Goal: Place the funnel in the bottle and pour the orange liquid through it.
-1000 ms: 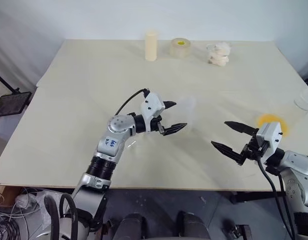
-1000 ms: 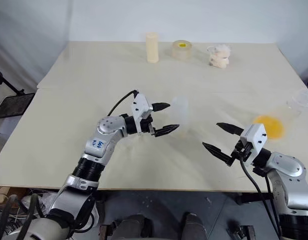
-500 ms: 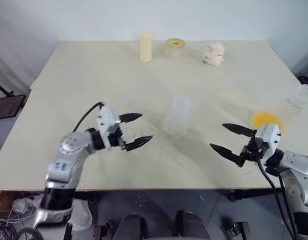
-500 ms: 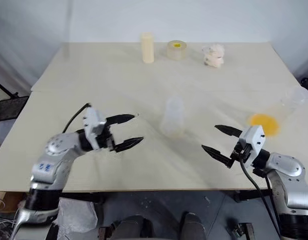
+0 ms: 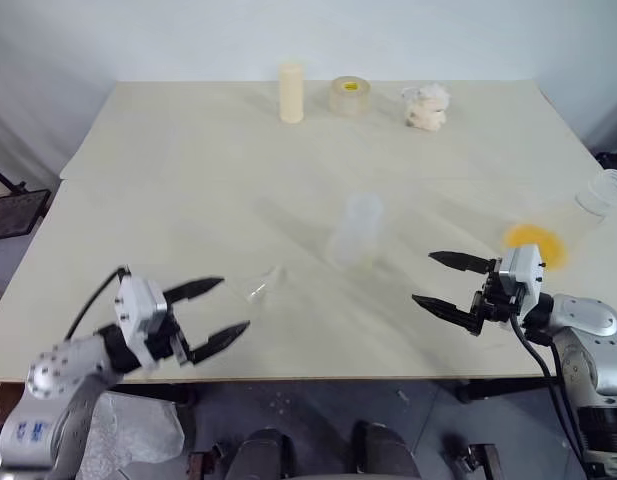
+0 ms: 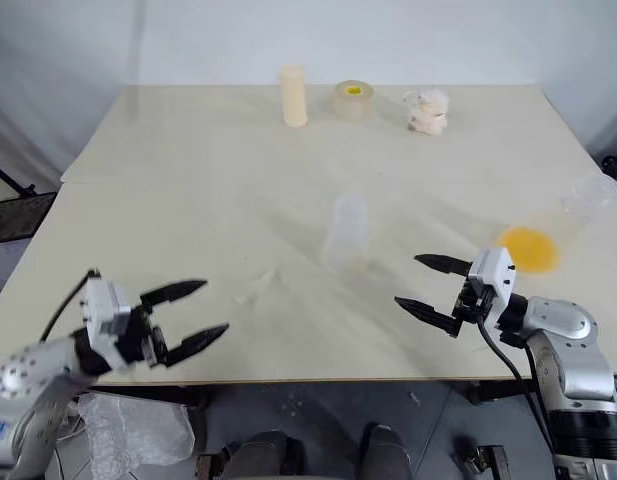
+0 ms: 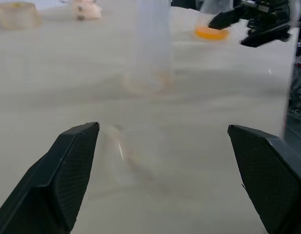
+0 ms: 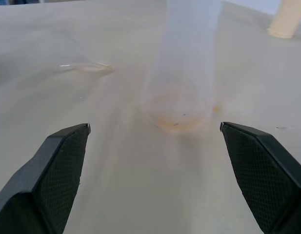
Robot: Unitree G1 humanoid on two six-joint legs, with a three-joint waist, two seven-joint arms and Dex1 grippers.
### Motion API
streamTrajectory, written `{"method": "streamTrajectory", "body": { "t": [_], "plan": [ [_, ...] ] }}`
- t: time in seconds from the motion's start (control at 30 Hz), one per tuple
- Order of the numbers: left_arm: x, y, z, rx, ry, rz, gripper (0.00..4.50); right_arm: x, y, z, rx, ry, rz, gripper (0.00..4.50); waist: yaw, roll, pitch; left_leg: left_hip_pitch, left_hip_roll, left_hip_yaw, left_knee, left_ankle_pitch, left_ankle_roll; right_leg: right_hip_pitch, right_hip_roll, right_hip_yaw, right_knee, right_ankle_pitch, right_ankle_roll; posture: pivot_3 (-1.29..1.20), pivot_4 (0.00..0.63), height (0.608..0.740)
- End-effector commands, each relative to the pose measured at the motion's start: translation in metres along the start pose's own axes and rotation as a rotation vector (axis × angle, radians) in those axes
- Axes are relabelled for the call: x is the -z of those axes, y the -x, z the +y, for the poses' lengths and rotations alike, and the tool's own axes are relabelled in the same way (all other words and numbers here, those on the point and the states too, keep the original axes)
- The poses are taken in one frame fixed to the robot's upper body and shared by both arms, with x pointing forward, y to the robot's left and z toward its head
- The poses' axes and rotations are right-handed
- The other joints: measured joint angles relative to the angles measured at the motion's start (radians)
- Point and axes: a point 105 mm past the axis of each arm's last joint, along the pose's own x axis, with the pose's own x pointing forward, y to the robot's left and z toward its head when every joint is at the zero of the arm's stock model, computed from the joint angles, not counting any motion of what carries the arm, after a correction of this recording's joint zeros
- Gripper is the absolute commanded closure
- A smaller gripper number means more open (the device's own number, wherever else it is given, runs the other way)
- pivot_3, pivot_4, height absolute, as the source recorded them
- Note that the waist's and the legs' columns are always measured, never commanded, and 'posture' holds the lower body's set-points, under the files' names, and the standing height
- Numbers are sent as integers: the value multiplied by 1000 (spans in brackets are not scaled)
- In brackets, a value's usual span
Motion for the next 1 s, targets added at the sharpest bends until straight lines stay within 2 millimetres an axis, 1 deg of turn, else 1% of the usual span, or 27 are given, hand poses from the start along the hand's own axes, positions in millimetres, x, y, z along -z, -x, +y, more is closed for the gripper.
{"method": "streamTrajectory", "body": {
  "t": [0.03,0.1,0.17,0.37,0.53,0.6,0.67,0.87,0.9,0.97,1.0],
  "plan": [
    [-1,1,-19,-8,9,-18,11,-8,0,-3,-21,31,-13,0,2,0,0,0,0,0,0,0,0,0,0,0,0,0,0,0,150,740],
    [2,-2,-26,-19,17,-17,11,-7,-2,-4,-27,31,-12,0,7,0,0,0,0,0,1,0,0,1,0,0,0,0,0,0,150,740],
    [5,-7,-29,-39,5,-18,11,-7,-5,-6,-35,32,-13,0,8,0,0,0,0,-1,2,0,1,2,0,1,-1,0,-1,0,150,740],
    [9,-31,-15,-173,-102,-35,11,-8,-7,-11,-48,43,-11,0,5,0,0,0,-1,0,1,0,1,1,0,2,0,0,-1,0,150,740],
    [16,-51,-8,-279,-106,-34,11,-10,-6,-12,-49,49,-9,0,5,0,0,0,-3,1,1,0,1,0,0,2,0,0,-1,0,150,740],
    [23,-60,-10,-282,-103,-7,11,-10,-5,-12,-49,51,-7,0,7,0,0,0,-3,1,1,0,1,1,0,2,0,0,-1,0,150,740],
    [27,-65,-10,-281,-111,9,11,-10,-5,-11,-48,52,-7,0,5,0,0,0,-3,1,2,0,1,1,0,2,0,0,-1,0,150,740],
    [28,-79,1,-279,-143,0,11,-10,-4,-11,-39,54,-4,0,6,0,0,0,-2,1,2,0,1,0,0,1,1,0,-1,0,150,740],
    [26,-81,5,-282,-159,-8,198,-11,-4,-11,-35,56,-5,0,6,0,0,0,-1,1,2,0,1,0,0,2,1,0,-1,0,150,740],
    [24,-83,7,-252,-166,-15,618,-11,-5,-11,-30,56,-7,0,6,0,0,0,-2,1,2,0,1,0,0,1,1,0,-1,0,150,740],
    [24,-83,7,-243,-165,-10,935,-11,-4,-11,-29,55,-7,0,5,0,0,0,-2,1,2,0,1,0,0,1,1,0,-1,0,150,740]
  ]
}}
